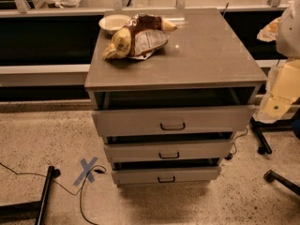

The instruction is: Open top drawer

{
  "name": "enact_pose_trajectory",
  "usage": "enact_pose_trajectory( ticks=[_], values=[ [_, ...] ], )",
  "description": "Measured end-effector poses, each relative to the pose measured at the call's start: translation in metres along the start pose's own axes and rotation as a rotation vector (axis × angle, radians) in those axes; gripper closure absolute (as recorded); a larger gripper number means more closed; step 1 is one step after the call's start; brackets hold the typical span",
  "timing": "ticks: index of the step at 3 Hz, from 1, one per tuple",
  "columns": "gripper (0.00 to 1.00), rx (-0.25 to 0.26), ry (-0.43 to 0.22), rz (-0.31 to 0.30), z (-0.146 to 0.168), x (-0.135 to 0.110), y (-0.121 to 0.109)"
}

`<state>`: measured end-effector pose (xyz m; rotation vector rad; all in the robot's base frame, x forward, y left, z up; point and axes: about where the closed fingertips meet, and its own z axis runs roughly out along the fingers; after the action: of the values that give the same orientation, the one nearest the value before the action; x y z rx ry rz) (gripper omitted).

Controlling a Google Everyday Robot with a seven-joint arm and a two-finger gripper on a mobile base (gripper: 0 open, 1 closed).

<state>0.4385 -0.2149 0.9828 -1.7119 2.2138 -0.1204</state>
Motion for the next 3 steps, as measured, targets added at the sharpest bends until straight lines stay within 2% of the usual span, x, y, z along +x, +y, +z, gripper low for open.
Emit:
enact_pose_trajectory(
  ticks=[1, 2, 3],
  values=[
    [0.0, 0.0, 0.0, 0.0, 0.0, 0.0, 0.0],
    [0.0, 0.0, 0.016, 0.017, 0.014, 0.006, -0.005],
    [0.0, -0.021, 0.017, 0.004, 0.055, 0.021, 0.0]
  ],
)
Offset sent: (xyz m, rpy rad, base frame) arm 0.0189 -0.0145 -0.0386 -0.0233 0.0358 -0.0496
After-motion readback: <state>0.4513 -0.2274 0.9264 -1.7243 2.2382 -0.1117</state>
